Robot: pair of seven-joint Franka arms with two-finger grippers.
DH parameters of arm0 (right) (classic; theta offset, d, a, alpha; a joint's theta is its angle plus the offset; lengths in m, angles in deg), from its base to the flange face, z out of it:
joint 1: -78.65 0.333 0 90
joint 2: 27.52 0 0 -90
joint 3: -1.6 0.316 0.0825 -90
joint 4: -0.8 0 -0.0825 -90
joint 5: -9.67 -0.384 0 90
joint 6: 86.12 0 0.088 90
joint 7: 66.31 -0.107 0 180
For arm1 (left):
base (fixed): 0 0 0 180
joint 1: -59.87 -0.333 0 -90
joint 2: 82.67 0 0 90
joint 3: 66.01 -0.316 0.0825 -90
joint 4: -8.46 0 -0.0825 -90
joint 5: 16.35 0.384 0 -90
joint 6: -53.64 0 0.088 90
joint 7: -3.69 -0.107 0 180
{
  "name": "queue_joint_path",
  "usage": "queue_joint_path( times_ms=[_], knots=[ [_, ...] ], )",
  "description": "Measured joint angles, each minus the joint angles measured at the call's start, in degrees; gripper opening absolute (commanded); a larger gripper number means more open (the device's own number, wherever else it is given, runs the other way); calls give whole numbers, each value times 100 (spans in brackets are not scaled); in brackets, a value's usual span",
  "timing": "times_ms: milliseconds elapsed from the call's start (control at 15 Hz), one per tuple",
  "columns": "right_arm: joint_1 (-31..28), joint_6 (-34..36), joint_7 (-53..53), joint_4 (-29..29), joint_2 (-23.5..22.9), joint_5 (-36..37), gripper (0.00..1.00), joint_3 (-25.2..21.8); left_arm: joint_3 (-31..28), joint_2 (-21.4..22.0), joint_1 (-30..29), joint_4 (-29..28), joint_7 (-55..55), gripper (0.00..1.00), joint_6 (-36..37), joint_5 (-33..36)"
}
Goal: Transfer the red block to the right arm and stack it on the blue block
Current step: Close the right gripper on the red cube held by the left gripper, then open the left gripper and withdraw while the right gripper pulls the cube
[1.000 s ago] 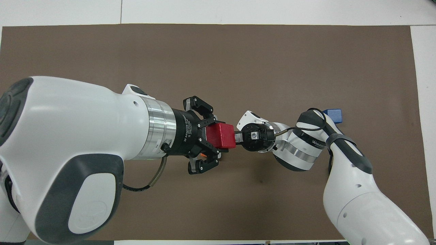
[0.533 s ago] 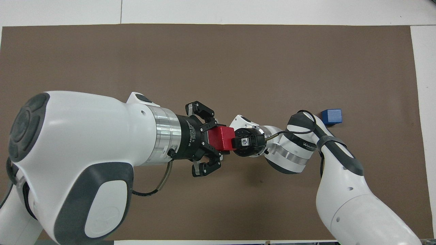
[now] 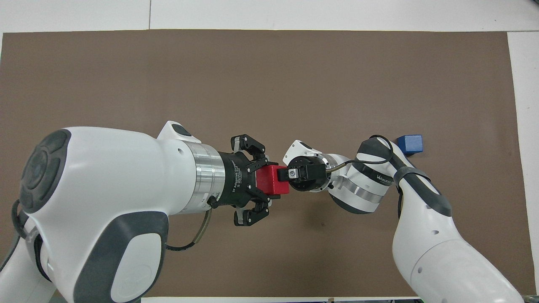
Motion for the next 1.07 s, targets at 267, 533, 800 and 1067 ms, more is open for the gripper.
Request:
queue_joint_path(
  times_ms=[267,533,800,1067],
  knots=[
    [0,-46,0,-11,31,0,0,0,-16,20,1,1,-24,60,-7,-11],
    [-4,-174,0,-14,75,0,0,-7,-59,35,-36,0,-37,100,-9,-15],
    [-21,-307,-2,-44,90,-34,0,-16,-124,76,-599,-3,-762,100,184,-14],
    [-108,-595,-291,-51,334,18,0,-15,-170,86,-1550,-25,-2104,100,306,-10]
  ],
)
